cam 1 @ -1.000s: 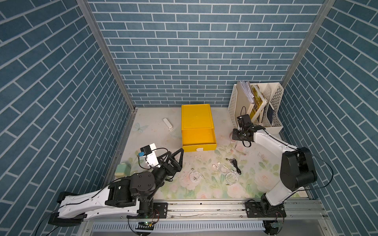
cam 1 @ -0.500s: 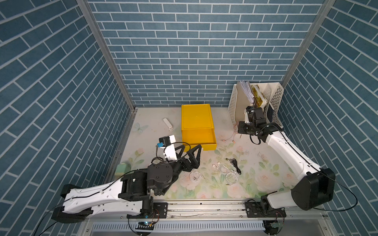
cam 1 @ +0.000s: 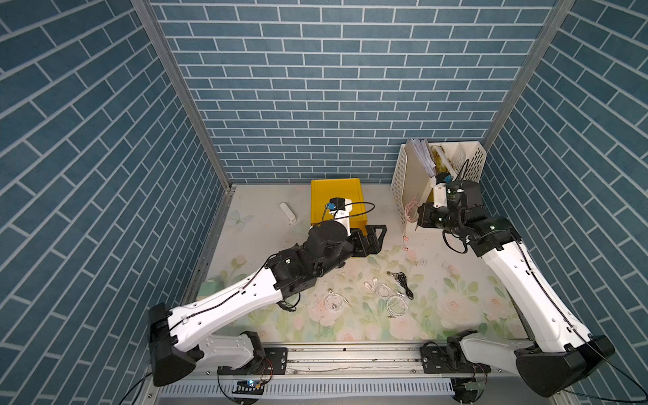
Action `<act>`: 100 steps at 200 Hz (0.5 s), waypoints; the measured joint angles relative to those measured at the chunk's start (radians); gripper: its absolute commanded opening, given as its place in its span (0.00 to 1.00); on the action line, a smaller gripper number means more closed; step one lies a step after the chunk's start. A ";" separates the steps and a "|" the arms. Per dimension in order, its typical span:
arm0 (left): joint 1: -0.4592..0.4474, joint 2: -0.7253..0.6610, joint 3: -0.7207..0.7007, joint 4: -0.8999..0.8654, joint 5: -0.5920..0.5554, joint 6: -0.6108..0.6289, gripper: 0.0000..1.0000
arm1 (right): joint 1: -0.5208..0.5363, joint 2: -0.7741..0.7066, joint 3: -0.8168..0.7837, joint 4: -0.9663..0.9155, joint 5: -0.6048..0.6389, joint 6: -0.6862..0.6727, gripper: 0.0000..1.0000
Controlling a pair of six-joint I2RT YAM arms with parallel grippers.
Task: Place the wired earphones into the drawer by color
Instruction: Pick up the wired earphones from the center of the board.
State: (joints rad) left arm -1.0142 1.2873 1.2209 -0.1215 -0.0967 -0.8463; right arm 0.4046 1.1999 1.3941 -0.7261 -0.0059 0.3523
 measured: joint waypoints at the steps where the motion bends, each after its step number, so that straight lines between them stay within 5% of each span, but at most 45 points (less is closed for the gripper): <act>1: 0.002 0.003 0.001 0.002 0.005 0.000 0.96 | 0.000 -0.001 0.000 0.000 -0.001 0.000 0.00; 50: 0.045 0.164 0.045 0.123 0.249 -0.015 0.92 | 0.016 -0.057 -0.023 -0.012 -0.053 -0.013 0.00; 100: 0.054 0.202 0.059 0.194 0.340 -0.017 0.88 | 0.021 -0.060 -0.031 -0.025 -0.097 -0.013 0.00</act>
State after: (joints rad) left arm -0.9600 1.4891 1.2800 0.0727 0.2428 -0.8635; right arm 0.4252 1.1404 1.3636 -0.7509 -0.1024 0.3389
